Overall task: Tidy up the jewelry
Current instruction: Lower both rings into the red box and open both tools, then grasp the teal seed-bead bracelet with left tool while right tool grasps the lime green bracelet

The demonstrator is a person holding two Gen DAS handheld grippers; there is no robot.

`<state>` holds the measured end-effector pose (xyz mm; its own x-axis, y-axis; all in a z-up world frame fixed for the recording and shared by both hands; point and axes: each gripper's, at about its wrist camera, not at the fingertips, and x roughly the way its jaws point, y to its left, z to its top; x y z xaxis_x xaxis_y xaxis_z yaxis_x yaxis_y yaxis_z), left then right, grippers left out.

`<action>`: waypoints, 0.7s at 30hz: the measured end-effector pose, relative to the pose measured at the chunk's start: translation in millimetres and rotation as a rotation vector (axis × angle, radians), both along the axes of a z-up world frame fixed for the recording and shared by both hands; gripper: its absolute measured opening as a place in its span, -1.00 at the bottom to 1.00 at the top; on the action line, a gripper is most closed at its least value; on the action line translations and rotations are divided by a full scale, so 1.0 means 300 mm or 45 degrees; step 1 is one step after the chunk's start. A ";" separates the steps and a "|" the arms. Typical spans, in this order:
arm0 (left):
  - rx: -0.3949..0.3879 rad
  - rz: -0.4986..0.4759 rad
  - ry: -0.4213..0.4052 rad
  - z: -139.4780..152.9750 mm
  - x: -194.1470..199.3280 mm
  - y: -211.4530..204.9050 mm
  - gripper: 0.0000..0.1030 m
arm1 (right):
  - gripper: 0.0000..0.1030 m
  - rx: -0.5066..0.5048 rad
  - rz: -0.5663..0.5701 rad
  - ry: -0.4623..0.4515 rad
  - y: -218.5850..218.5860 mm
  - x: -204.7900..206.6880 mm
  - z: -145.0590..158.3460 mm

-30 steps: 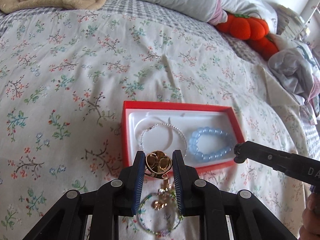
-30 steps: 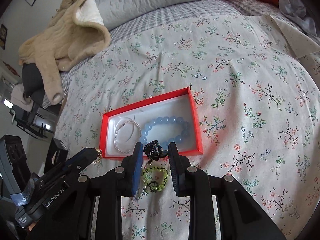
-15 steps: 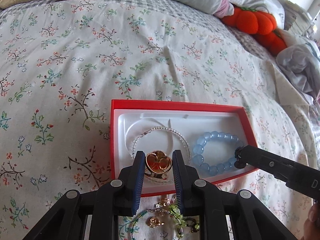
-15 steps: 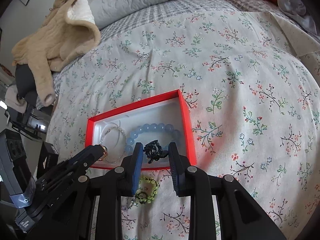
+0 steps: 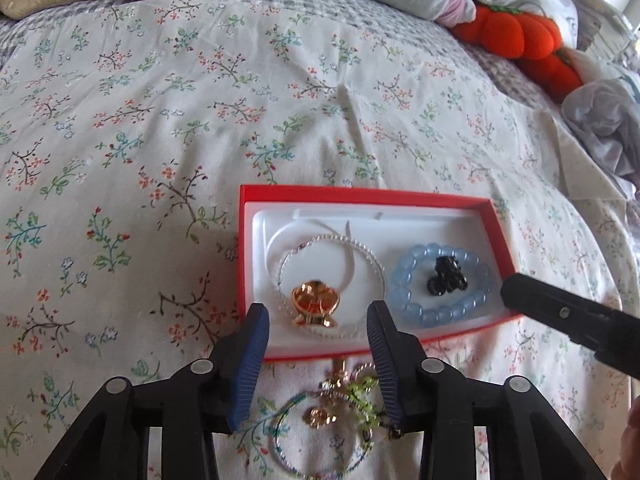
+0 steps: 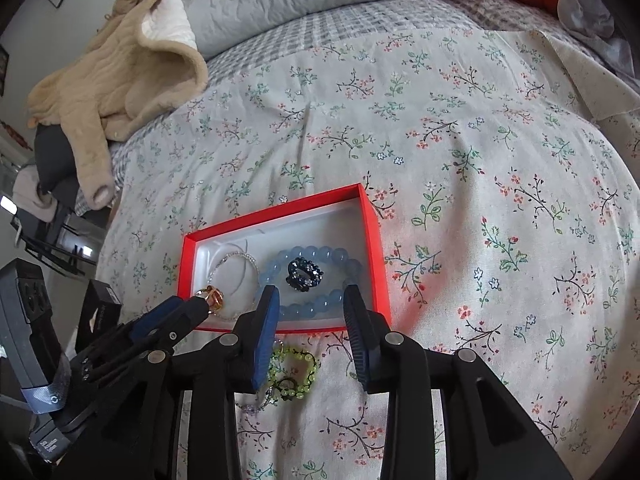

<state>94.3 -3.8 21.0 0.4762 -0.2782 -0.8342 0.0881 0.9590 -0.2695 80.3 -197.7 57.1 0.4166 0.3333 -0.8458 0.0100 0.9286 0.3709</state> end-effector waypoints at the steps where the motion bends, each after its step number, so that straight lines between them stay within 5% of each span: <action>1: 0.012 -0.002 0.003 0.003 -0.011 -0.001 -0.06 | -0.22 -0.001 0.001 -0.002 0.000 -0.008 0.006; 12: 0.116 0.008 0.074 0.013 -0.138 0.055 0.61 | 0.17 -0.126 0.036 -0.020 -0.008 -0.136 0.046; 21: 0.120 0.057 0.200 -0.046 -0.197 0.111 0.62 | 0.25 -0.212 0.023 0.113 0.000 -0.213 -0.036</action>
